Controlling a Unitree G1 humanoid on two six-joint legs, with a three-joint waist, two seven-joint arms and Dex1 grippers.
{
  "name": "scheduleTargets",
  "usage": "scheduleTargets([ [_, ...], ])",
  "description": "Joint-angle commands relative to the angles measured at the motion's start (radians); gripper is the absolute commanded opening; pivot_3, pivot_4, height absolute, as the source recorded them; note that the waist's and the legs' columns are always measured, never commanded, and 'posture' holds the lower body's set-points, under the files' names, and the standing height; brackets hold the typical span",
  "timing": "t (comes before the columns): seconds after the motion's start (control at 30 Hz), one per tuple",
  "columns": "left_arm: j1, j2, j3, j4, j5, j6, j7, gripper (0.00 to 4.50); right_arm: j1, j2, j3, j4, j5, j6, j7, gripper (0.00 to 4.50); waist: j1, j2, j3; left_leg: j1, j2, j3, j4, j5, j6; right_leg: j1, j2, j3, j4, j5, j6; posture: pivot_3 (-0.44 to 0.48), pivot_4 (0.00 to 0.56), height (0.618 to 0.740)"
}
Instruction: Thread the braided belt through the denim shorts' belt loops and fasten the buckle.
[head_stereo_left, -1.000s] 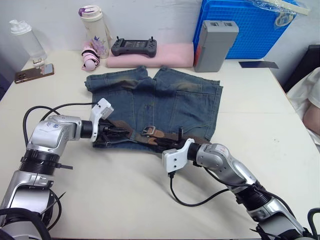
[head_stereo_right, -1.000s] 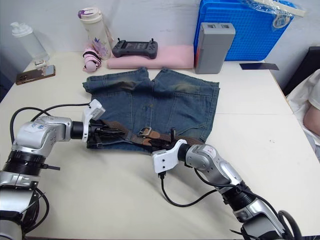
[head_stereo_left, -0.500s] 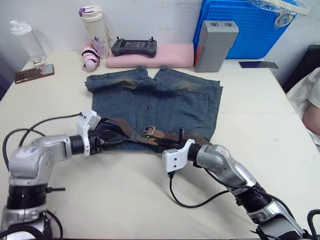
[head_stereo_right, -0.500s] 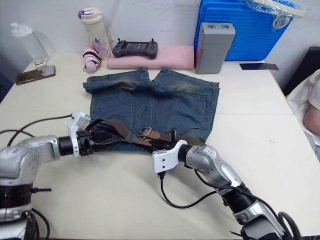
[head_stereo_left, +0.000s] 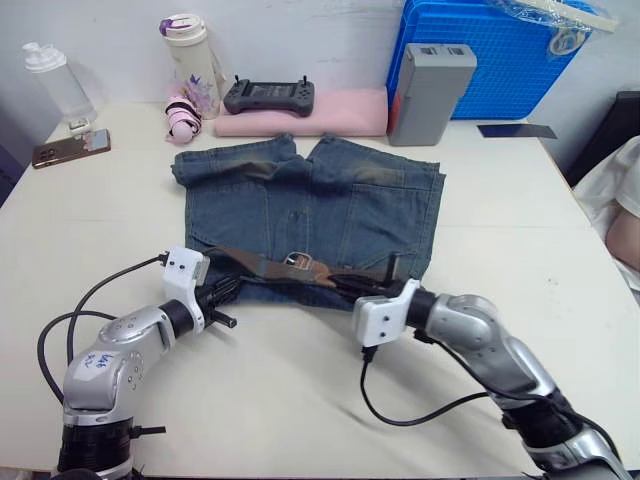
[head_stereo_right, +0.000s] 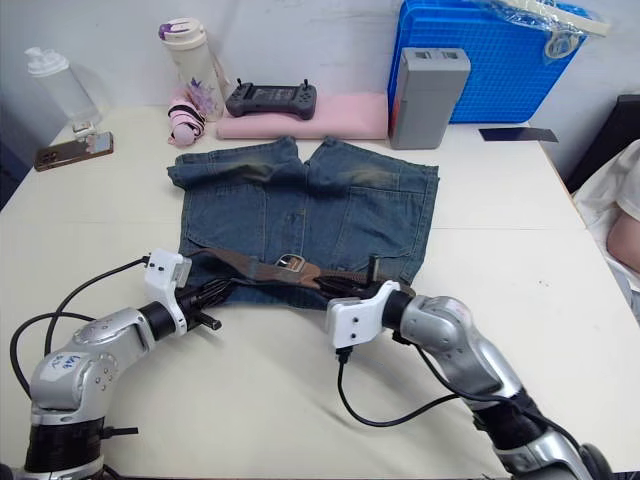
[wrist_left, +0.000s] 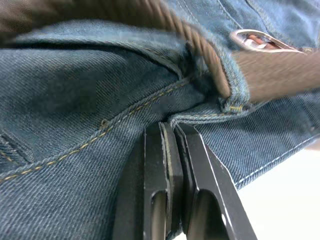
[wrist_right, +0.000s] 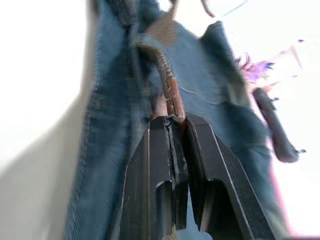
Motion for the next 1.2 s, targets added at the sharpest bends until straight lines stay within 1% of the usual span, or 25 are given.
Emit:
scheduleTargets([
  [0.03,0.076,0.026,-0.084,0.006,0.066,-0.044,-0.011,0.06,-0.020,-0.036,-0.138,-0.105,0.149,0.110,0.038,0.00,0.000,0.001,-0.001,0.001,0.000,0.000,0.000,0.000,0.000,0.001,0.000,0.000,0.000,0.000,0.000,0.000,0.150,0.712],
  [0.13,0.096,0.038,-0.105,-0.023,0.071,-0.089,-0.031,0.06,-0.060,-0.042,-0.173,-0.121,0.207,0.185,0.053,0.00,0.000,0.003,-0.002,0.001,0.000,0.000,0.000,-0.001,0.001,0.001,0.000,0.000,-0.001,0.000,0.000,0.000,0.150,0.712],
  [0.23,0.093,0.051,-0.095,-0.051,0.062,-0.115,-0.046,0.06,-0.085,-0.033,-0.154,-0.117,0.213,0.209,0.053,0.00,0.002,0.003,-0.002,0.000,0.000,0.000,-0.001,-0.001,0.001,0.000,0.000,0.000,-0.002,0.000,0.000,0.000,0.150,0.712],
  [0.3,0.082,0.069,-0.066,-0.068,0.051,-0.145,-0.067,0.06,-0.095,-0.030,-0.130,-0.101,0.200,0.206,0.052,0.00,0.002,0.003,-0.002,-0.001,0.000,0.000,-0.002,-0.002,0.002,0.000,0.000,0.000,-0.003,0.000,0.000,0.000,0.150,0.712],
  [0.33,0.078,0.087,-0.047,-0.081,0.034,-0.159,-0.095,0.76,-0.098,-0.029,-0.119,-0.090,0.190,0.202,0.052,0.00,0.002,0.003,-0.002,-0.001,0.000,0.000,-0.002,-0.002,0.002,0.000,0.000,0.000,-0.003,0.000,0.000,0.000,0.150,0.712],
  [0.37,0.076,0.112,-0.031,-0.095,0.018,-0.167,-0.128,1.01,-0.101,-0.028,-0.109,-0.080,0.181,0.199,0.051,0.00,0.001,0.003,-0.002,-0.002,0.000,0.000,-0.002,-0.002,0.002,0.000,0.000,0.000,-0.003,0.000,0.000,0.000,0.150,0.712],
  [0.4,0.075,0.141,-0.021,-0.105,0.008,-0.168,-0.158,1.38,-0.104,-0.029,-0.099,-0.071,0.174,0.195,0.050,0.00,0.000,0.003,-0.002,-0.003,0.000,0.000,-0.002,-0.002,0.002,-0.001,0.000,-0.001,-0.003,0.000,0.000,0.000,0.150,0.712],
  [0.5,0.078,0.248,0.015,-0.126,-0.024,-0.143,-0.242,2.85,-0.117,-0.024,-0.075,-0.051,0.157,0.188,0.044,0.00,-0.001,0.004,-0.001,-0.003,0.000,0.000,-0.002,-0.002,0.002,-0.001,0.000,-0.001,-0.003,0.000,0.000,0.000,0.150,0.712],
  [0.53,0.078,0.279,0.037,-0.133,-0.060,-0.117,-0.276,3.38,-0.123,-0.021,-0.069,-0.043,0.153,0.187,0.042,0.00,-0.002,0.004,-0.001,-0.003,0.000,0.000,-0.002,-0.002,0.002,-0.001,0.000,-0.001,-0.003,0.000,0.000,0.000,0.150,0.712],
  [0.6,0.061,0.336,0.107,-0.140,-0.167,-0.043,-0.343,4.21,-0.134,-0.013,-0.056,-0.028,0.145,0.183,0.039,0.00,-0.002,0.004,-0.001,-0.003,0.000,0.000,-0.001,-0.002,0.002,-0.001,0.000,-0.001,-0.004,0.000,0.000,0.000,0.150,0.712],
  [0.7,-0.009,0.394,0.188,-0.143,-0.300,0.048,-0.381,4.21,-0.150,-0.009,-0.041,-0.003,0.126,0.166,0.038,0.00,-0.001,0.005,-0.001,-0.003,0.000,0.000,-0.001,-0.002,0.002,-0.001,0.000,-0.001,-0.004,0.000,0.000,0.000,0.150,0.712],
  [0.73,-0.045,0.395,0.204,-0.142,-0.339,0.070,-0.372,4.21,-0.154,-0.009,-0.038,0.005,0.119,0.158,0.037,0.00,0.001,0.005,-0.001,-0.003,0.000,-0.001,-0.001,-0.002,0.002,-0.001,0.000,-0.001,-0.003,0.000,0.000,0.000,0.150,0.712],
  [0.8,-0.138,0.354,0.209,-0.130,-0.387,0.083,-0.315,4.21,-0.165,-0.007,-0.033,0.019,0.110,0.139,0.034,0.00,0.004,0.005,0.000,-0.003,0.000,-0.001,-0.001,-0.002,0.002,-0.001,-0.001,-0.001,-0.004,0.000,0.000,0.000,0.150,0.712],
  [0.87,-0.201,0.303,0.138,-0.130,-0.325,0.031,-0.257,4.21,-0.178,-0.005,-0.028,0.031,0.105,0.118,0.032,0.00,0.003,0.005,0.000,-0.003,0.000,-0.001,-0.001,-0.002,0.002,0.000,-0.001,-0.002,-0.003,0.000,0.000,0.000,0.150,0.712],
  [0.93,-0.219,0.254,0.026,-0.116,-0.207,-0.070,-0.222,4.21,-0.192,-0.002,-0.024,0.037,0.101,0.103,0.033,0.00,0.001,0.005,0.000,-0.003,-0.001,-0.001,-0.001,-0.002,0.002,0.000,0.000,-0.002,-0.002,0.000,0.001,0.000,0.150,0.712],
  [1.0,-0.233,0.204,-0.036,-0.071,-0.133,-0.147,-0.193,4.21,-0.202,0.002,-0.020,0.039,0.098,0.098,0.034,0.00,-0.002,0.005,0.000,-0.003,-0.001,0.000,-0.002,-0.002,0.002,0.000,0.001,-0.001,-0.002,0.001,0.001,0.000,0.150,0.712],
  [1.1,-0.247,0.165,-0.093,0.010,-0.053,-0.230,-0.185,4.21,-0.211,0.008,-0.017,0.035,0.097,0.096,0.037,0.00,-0.002,0.004,0.000,-0.004,0.001,0.001,-0.002,-0.002,0.002,-0.001,0.003,-0.001,-0.002,0.001,0.001,0.000,0.150,0.712],
  [1.2,-0.275,0.133,-0.113,0.073,-0.014,-0.285,-0.178,4.21,-0.215,0.011,-0.017,0.024,0.100,0.103,0.042,0.00,0.000,0.004,0.000,-0.003,0.001,0.001,-0.001,-0.002,0.002,-0.001,0.003,-0.001,-0.002,0.001,0.001,0.000,0.150,0.712],
])
